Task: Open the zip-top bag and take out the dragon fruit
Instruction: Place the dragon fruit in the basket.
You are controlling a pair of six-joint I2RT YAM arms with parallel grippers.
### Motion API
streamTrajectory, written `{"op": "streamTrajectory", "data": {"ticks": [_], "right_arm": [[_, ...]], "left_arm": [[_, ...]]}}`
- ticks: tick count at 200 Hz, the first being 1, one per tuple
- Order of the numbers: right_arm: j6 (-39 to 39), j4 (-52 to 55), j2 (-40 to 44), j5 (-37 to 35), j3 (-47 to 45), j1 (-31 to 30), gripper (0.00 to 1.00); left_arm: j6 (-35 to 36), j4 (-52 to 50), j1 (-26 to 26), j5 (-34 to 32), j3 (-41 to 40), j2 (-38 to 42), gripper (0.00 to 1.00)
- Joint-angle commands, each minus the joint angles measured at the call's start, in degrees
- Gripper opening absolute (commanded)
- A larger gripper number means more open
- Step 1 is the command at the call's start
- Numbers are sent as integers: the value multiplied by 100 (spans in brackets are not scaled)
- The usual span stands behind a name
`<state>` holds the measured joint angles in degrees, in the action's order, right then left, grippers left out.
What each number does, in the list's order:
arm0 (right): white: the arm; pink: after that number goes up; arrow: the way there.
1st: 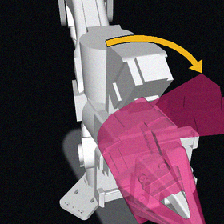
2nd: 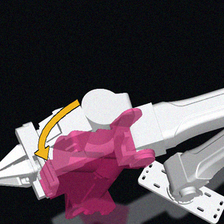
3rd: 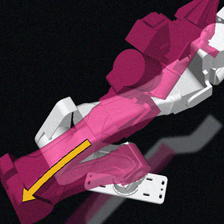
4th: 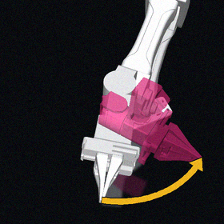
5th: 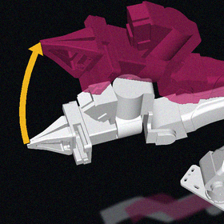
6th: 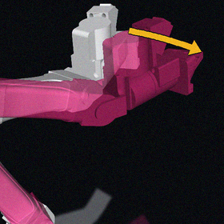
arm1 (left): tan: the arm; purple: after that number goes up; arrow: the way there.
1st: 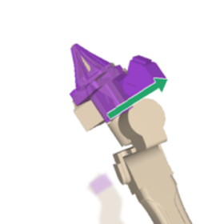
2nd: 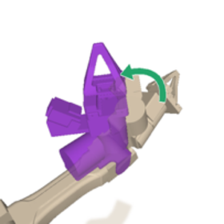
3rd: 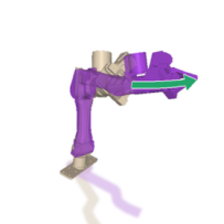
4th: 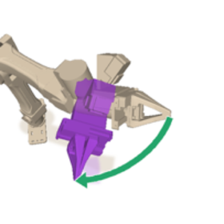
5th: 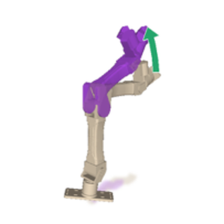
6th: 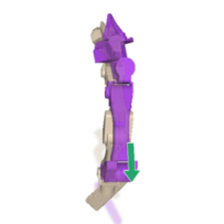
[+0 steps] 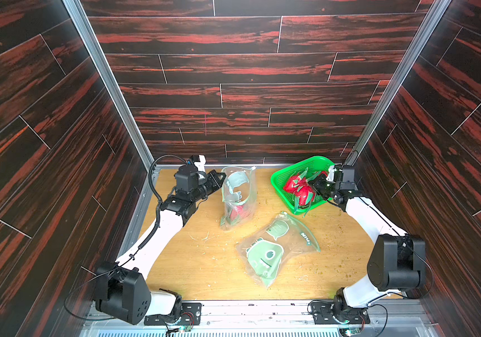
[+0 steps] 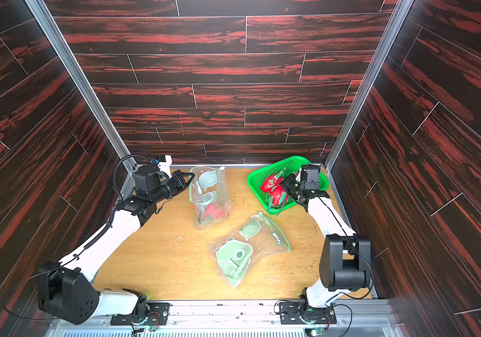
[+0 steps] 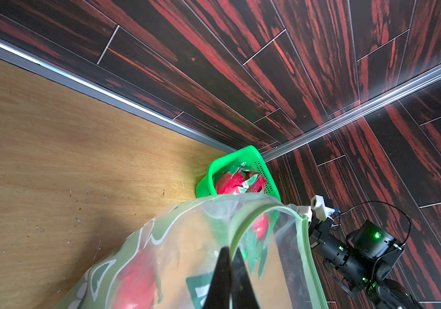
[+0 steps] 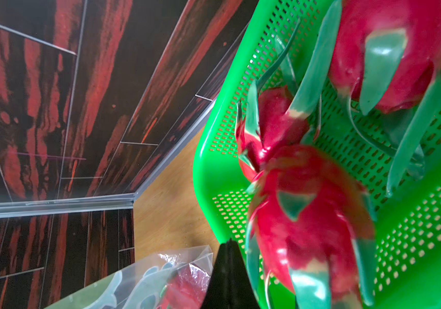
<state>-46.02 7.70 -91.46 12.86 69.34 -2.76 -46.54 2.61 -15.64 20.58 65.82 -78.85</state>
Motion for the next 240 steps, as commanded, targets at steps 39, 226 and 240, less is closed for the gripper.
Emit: {"op": "streamTrajectory", "data": {"ticks": [39, 226, 240], "right_arm": [[846, 650, 11, -78, 204, 19, 26], [767, 921, -2, 1595, 1449, -1237, 41], [688, 952, -16, 1736, 1727, -1561, 43]], "left_arm": [[22, 110, 35, 134, 58, -76, 0], [905, -1458, -43, 84, 1011, -190, 0], [1160, -1869, -95, -77, 1241, -225, 0]]}}
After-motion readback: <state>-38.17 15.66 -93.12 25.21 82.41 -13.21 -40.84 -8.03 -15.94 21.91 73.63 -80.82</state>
